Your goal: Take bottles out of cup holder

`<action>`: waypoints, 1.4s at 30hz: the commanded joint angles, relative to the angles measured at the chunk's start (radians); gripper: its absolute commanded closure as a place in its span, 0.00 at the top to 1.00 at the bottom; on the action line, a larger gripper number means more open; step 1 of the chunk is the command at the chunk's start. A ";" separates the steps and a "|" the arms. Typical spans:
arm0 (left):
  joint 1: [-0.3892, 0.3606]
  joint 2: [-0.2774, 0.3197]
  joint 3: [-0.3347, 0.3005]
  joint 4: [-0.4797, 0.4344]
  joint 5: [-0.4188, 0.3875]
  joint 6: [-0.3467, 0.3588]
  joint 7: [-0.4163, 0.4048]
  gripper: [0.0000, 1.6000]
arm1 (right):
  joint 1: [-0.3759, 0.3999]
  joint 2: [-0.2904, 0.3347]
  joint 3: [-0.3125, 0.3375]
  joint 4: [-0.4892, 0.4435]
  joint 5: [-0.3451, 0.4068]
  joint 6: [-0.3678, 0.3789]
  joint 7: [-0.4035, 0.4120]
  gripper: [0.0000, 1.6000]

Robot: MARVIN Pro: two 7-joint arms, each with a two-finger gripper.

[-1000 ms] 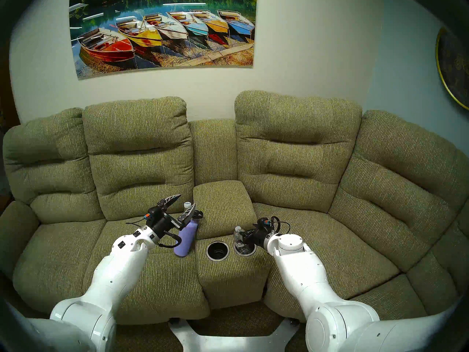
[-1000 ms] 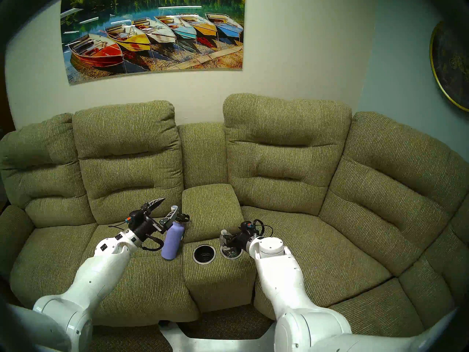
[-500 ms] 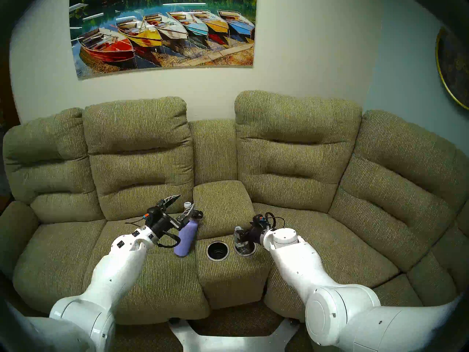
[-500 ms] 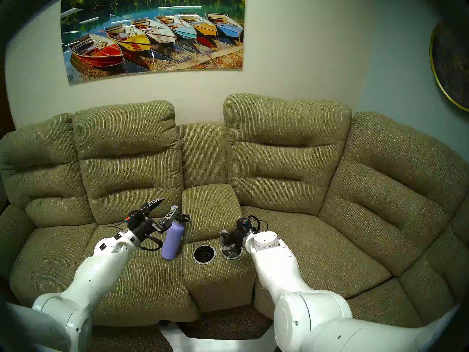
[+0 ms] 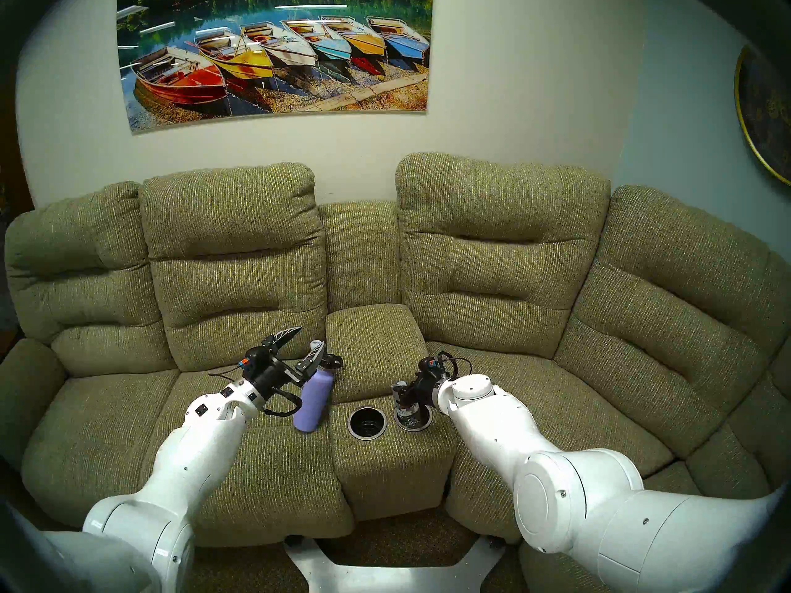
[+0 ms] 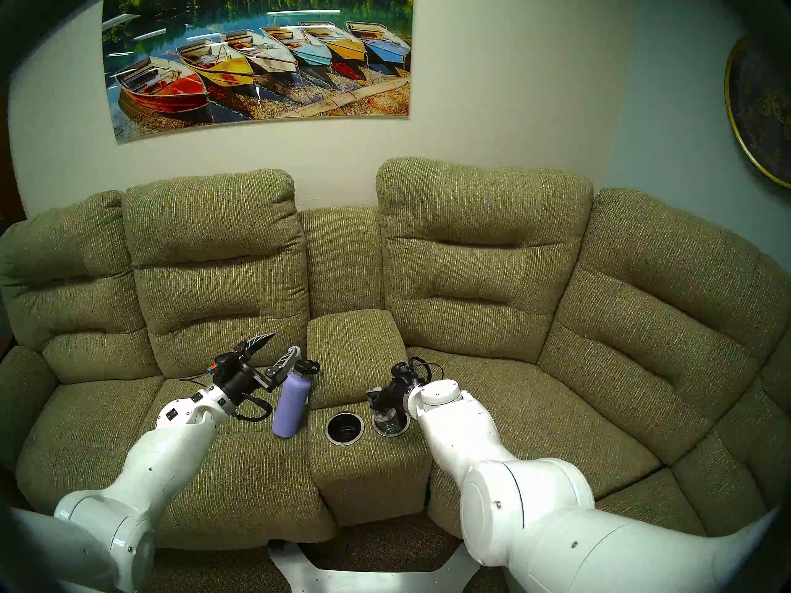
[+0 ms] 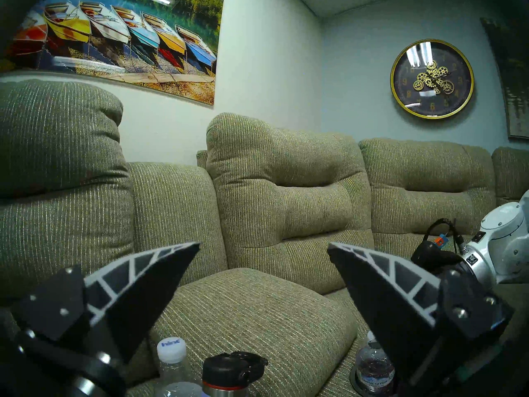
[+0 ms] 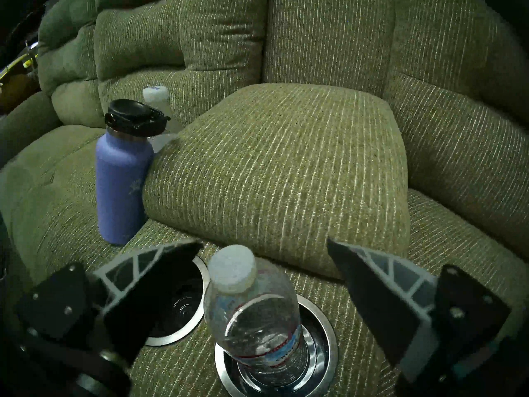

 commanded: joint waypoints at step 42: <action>-0.047 0.006 -0.052 0.046 -0.026 -0.008 -0.049 1.00 | 0.141 -0.054 0.008 0.189 -0.067 0.075 -0.110 1.00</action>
